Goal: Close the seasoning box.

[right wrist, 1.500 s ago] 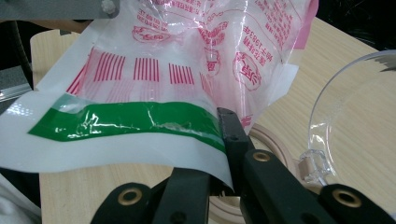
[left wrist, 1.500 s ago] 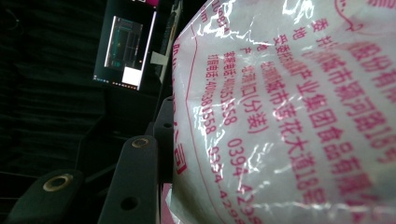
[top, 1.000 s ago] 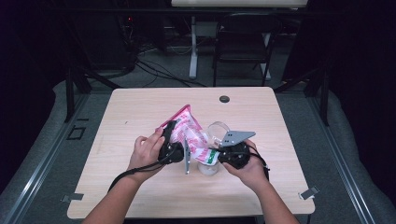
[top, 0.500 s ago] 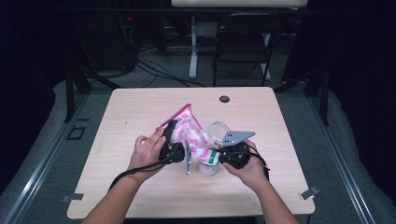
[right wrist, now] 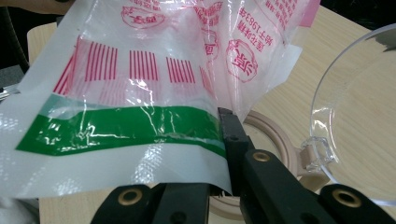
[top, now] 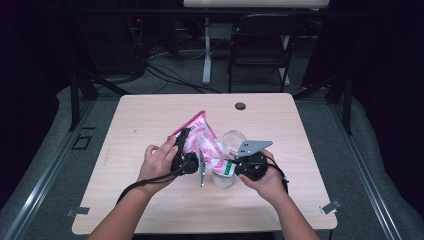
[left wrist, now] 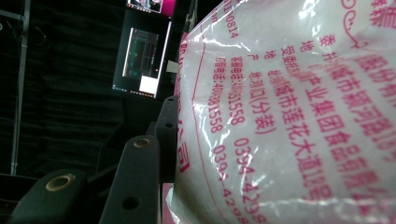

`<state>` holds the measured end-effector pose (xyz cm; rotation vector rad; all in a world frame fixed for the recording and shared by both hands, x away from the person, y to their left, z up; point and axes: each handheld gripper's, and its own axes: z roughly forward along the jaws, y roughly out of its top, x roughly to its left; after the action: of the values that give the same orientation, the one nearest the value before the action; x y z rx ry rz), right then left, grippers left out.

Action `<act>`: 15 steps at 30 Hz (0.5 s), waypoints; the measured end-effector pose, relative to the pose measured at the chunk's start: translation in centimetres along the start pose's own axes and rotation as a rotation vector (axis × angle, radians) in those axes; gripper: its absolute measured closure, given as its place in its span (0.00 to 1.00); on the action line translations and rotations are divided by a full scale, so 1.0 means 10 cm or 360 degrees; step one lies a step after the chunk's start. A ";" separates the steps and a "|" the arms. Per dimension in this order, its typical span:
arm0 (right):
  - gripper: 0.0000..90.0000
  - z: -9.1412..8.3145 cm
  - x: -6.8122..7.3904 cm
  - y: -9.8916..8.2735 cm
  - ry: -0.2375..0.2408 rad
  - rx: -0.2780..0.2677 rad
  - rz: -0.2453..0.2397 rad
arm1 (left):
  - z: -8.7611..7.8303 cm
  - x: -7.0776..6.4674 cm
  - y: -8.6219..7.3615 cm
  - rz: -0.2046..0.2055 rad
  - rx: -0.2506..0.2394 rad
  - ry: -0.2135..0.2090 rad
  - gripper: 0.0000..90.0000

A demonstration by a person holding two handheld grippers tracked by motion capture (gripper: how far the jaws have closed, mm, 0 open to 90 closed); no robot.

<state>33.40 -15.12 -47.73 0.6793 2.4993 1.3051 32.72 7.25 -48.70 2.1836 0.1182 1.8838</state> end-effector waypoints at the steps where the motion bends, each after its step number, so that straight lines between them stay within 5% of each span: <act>1: 1.00 0.01 0.00 0.00 0.0002 0.0000 0.0003 | 0.00 0.00 0.00 0.0001 -0.0001 0.0002 0.70; 15: 1.00 0.04 -0.02 -0.02 0.0005 0.0026 0.0005 | -0.01 0.00 0.01 -0.0003 -0.0011 0.0012 0.70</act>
<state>33.62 -15.04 -48.14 0.6857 2.5153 1.2891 32.63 7.19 -48.62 2.1713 0.1148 1.8893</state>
